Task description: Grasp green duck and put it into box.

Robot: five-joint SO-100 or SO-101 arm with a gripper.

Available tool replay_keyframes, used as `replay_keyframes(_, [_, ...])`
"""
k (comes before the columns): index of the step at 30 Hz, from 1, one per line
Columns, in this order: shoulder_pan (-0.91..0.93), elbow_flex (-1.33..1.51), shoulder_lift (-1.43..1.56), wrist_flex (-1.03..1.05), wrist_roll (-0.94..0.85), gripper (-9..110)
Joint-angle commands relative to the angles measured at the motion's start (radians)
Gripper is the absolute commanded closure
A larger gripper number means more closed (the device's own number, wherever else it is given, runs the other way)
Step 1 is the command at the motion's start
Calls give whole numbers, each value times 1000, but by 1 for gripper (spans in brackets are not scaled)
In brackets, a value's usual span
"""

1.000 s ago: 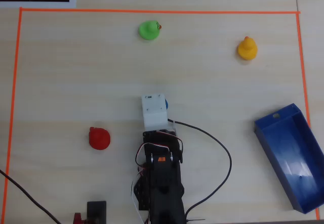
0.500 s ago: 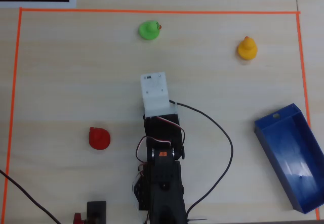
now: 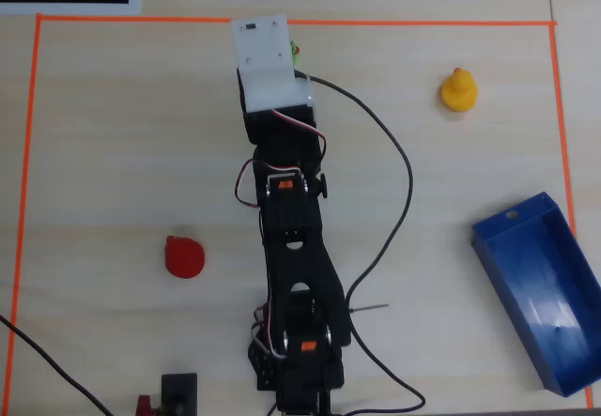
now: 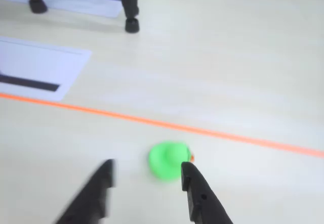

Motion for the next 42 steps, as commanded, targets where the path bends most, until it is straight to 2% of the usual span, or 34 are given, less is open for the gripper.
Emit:
replay_keyframes(1, [18, -103, -235, -256, -67, 74])
replay_keyframes(6, [74, -298, -442, -120, -106, 66])
replay_keyframes(14, [126, -503, -676, -89, -120, 61])
replay_keyframes(29, [178, -607, -862, -137, -112, 61])
replay_keyframes(42, [132, -618, -907, -135, -110, 66])
